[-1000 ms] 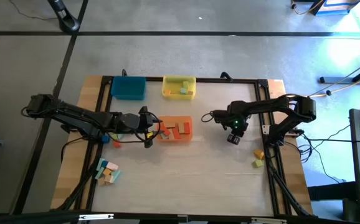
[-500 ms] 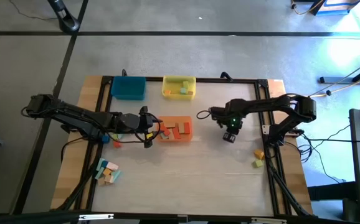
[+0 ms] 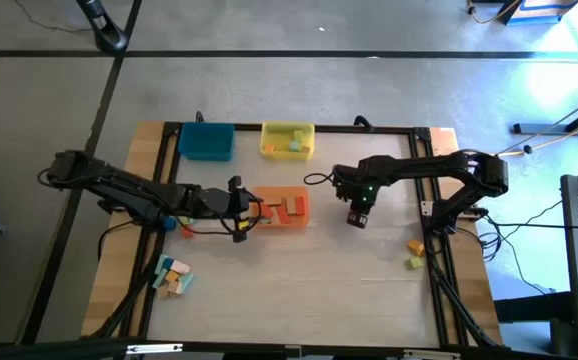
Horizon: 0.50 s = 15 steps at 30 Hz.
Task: Sort blocks by size
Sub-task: Put the orange triangle block into the blue bin
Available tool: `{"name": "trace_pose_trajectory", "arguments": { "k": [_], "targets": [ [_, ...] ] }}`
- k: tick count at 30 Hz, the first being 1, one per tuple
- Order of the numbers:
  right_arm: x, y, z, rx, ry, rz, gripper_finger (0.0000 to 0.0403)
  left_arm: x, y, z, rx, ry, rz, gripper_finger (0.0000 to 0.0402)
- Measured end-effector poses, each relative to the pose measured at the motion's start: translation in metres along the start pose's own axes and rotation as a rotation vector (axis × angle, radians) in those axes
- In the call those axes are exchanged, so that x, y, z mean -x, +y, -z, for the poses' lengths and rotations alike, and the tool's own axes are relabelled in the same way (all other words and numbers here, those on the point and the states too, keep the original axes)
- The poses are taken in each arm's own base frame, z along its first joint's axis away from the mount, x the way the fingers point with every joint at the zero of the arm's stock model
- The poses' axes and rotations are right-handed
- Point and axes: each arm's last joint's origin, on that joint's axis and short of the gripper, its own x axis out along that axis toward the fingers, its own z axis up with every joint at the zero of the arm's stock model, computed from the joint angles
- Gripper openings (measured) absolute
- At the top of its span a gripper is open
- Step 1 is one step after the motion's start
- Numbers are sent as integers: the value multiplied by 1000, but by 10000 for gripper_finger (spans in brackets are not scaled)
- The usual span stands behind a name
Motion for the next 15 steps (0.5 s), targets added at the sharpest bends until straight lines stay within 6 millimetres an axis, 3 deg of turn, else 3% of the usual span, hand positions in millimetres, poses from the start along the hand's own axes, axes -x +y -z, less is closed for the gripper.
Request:
{"name": "trace_pose_trajectory", "arguments": {
  "k": [4, 8, 15],
  "targets": [
    [1, 1, -10, -1, -107, 14, 20, -6, -2, 1, -1, -6, -1, 219],
    [1, 2, -18, -8, -185, -10, 50, -8, -2, 2, -12, -7, -1, 219],
    [1, 2, -21, -9, -218, 0, 160, -8, -2, 2, -12, -4, -2, 219]
  ]
}}
